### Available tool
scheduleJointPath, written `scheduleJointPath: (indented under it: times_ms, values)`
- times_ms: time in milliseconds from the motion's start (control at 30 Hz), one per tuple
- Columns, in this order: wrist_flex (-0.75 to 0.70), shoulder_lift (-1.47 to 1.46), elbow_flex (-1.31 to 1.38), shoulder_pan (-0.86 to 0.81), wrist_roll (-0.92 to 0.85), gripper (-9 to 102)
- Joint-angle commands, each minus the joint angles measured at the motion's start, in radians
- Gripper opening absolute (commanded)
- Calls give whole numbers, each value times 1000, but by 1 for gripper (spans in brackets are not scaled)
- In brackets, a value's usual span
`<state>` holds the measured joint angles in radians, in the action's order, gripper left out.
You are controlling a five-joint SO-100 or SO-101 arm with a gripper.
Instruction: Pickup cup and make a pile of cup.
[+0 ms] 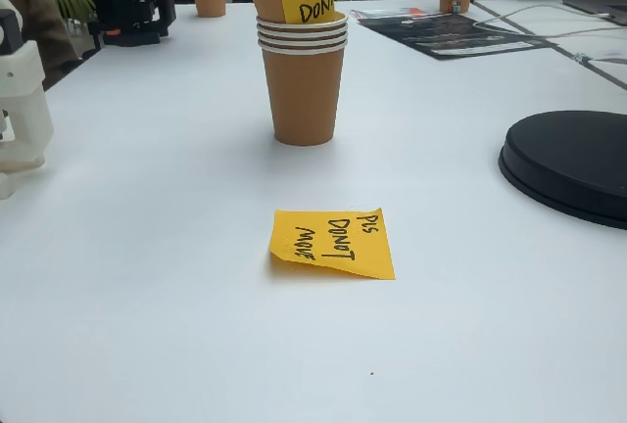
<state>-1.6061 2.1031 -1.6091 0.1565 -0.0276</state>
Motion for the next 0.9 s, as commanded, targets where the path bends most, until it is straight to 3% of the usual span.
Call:
scheduleJointPath:
  times_ms: [0, 567, 867]
  values:
    - [-9, 80, 2, -55, 5, 37]
    - [6, 299, -330, -143, 6, 37]
    - [52, 330, -364, -144, 6, 37]
